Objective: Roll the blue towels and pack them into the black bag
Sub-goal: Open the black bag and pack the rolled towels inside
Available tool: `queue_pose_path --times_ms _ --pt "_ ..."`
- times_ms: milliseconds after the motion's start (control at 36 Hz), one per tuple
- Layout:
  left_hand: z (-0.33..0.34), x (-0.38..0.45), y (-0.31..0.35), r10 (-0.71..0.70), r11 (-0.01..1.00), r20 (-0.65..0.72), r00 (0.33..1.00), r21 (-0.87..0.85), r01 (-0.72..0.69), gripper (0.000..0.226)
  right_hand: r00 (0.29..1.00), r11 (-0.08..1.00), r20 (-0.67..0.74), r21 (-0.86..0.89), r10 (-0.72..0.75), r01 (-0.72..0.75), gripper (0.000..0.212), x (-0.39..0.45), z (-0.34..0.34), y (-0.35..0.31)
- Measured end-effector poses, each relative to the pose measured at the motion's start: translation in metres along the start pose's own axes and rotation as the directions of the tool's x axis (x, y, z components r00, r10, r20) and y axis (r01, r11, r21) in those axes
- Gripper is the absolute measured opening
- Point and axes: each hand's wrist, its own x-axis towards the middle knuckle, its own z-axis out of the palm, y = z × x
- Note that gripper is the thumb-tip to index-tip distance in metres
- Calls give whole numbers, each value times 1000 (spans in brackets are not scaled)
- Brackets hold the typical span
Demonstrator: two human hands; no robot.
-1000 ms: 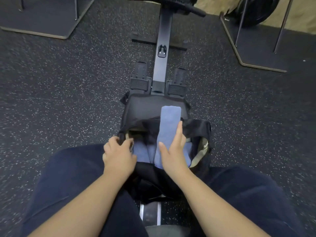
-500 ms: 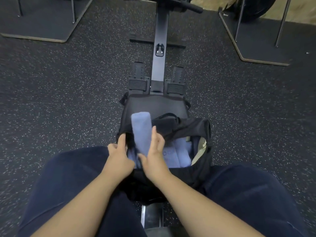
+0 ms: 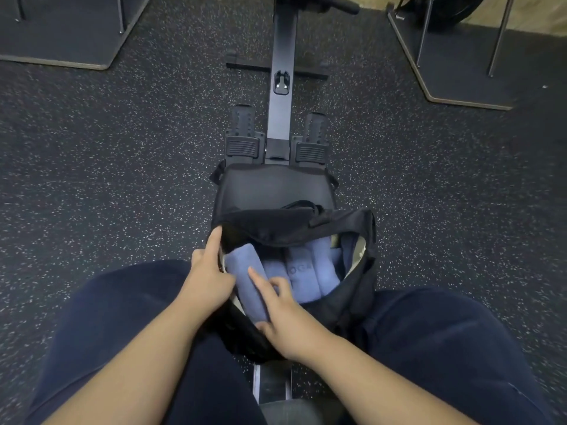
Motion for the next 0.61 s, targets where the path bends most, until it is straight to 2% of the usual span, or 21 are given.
queue_pose_path --times_ms 194,389,500,556,611 --pt "-2 -4 1 0 999 15 1000 40 0 88 972 990 -193 40 137 -132 81 11 1 -16" --pt "-7 -13 4 30 996 50 998 83 -34 93 905 972 -361 146 223 -181 47 26 7 -32" --pt "-9 -15 3 42 996 61 997 77 -46 94 940 971 -294 207 174 -115 40 21 5 -21" --pt "-10 -15 3 48 996 52 998 78 -52 94 956 987 -271 141 116 -80 36 14 -2 -11" --pt "-10 -14 4 50 995 41 998 86 -54 93 941 997 -330 24 81 -77 32 4 -12 2"
